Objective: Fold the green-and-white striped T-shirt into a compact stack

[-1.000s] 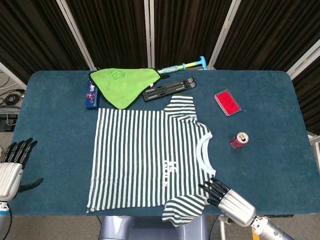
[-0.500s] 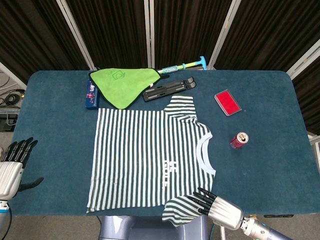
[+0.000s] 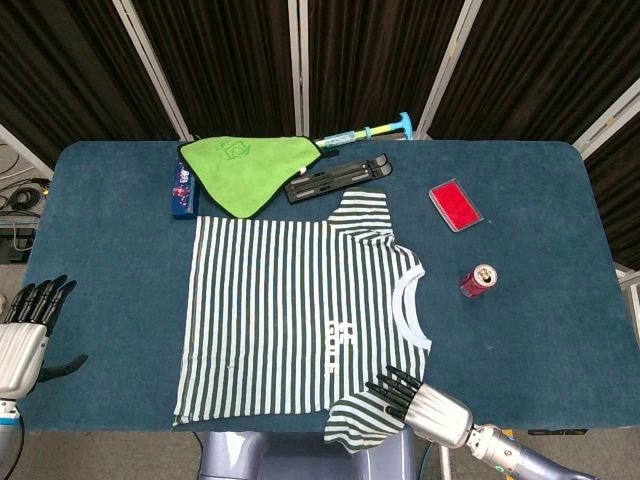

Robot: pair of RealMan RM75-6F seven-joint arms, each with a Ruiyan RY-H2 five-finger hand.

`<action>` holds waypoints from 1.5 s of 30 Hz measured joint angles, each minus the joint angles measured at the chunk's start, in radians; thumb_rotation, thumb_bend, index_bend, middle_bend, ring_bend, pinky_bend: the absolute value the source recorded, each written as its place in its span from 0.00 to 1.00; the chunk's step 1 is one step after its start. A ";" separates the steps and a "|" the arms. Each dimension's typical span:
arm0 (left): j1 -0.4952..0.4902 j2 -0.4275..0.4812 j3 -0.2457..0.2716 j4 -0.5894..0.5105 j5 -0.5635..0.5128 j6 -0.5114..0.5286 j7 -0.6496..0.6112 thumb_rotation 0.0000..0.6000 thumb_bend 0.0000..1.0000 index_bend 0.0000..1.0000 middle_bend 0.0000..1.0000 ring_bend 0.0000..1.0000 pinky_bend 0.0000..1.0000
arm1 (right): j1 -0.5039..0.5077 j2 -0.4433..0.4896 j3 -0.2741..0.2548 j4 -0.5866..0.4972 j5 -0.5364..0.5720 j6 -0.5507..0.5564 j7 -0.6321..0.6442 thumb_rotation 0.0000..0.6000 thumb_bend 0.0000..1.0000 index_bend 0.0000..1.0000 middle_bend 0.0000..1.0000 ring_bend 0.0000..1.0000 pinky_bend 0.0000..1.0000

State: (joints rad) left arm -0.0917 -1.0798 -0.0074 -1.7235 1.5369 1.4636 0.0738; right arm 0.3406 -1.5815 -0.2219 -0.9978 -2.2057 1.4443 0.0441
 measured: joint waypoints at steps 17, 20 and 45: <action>-0.002 0.007 -0.004 0.000 -0.008 -0.001 -0.018 1.00 0.00 0.00 0.00 0.00 0.00 | 0.035 -0.050 -0.009 0.005 0.032 -0.020 -0.056 1.00 0.00 0.42 0.00 0.00 0.00; -0.001 0.008 -0.005 0.000 -0.010 -0.001 -0.021 1.00 0.00 0.00 0.00 0.00 0.00 | 0.042 -0.049 -0.009 -0.012 0.040 -0.020 -0.059 1.00 0.00 0.43 0.00 0.00 0.00; -0.003 0.013 -0.005 0.000 -0.011 -0.003 -0.028 1.00 0.00 0.00 0.00 0.00 0.00 | 0.072 -0.035 -0.025 -0.081 0.088 -0.037 -0.110 1.00 0.22 0.42 0.00 0.00 0.00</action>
State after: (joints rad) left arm -0.0947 -1.0668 -0.0126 -1.7239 1.5256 1.4607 0.0461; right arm 0.4130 -1.6160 -0.2468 -1.0783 -2.1181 1.4073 -0.0660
